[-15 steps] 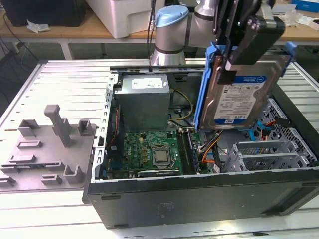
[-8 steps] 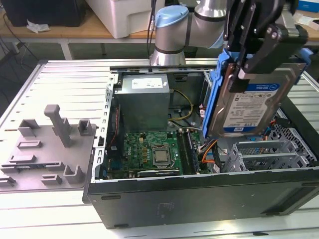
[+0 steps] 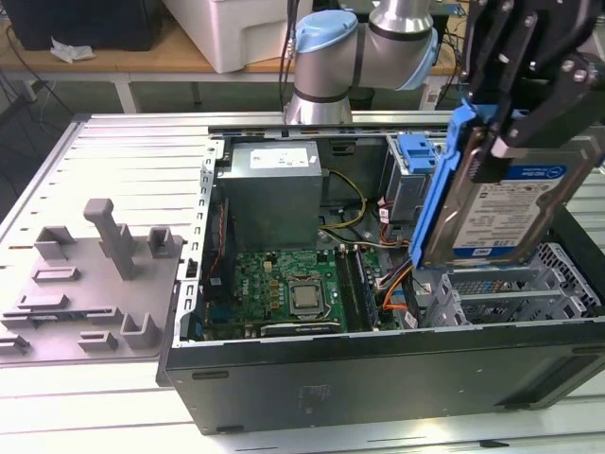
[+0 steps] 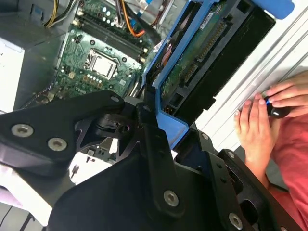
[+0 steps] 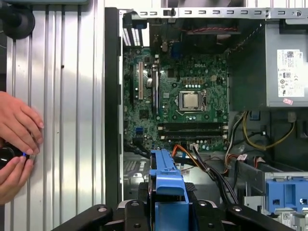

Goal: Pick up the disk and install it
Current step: 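Insert the disk into the insertion slot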

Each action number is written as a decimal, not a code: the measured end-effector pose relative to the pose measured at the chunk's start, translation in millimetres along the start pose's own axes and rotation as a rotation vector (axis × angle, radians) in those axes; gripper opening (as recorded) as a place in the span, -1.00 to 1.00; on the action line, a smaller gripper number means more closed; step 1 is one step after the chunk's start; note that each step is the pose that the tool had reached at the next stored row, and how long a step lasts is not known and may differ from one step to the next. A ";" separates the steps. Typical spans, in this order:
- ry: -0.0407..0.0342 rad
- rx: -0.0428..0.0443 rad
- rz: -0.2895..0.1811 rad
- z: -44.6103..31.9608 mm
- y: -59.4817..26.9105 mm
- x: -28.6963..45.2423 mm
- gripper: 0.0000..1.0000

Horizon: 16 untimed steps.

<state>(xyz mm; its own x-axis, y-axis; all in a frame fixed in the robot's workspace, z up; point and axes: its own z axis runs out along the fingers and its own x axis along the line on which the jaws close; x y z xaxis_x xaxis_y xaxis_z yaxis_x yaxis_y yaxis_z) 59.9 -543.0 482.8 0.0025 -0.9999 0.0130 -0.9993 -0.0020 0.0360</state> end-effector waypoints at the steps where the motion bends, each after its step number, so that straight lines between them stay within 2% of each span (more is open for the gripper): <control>1: 0.0001 0.0000 0.000 -0.1 -4.9 1.3 -0.26; 9: -0.0007 0.0000 0.000 0.1 -27.3 7.0 -0.26; 16: -0.0027 0.0001 0.000 3.3 -38.4 7.8 -0.26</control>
<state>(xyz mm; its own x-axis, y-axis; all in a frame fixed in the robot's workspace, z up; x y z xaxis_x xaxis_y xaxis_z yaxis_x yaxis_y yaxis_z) 98.1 -550.8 478.3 0.0026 -0.9999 0.0103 -0.9993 -0.0022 0.0360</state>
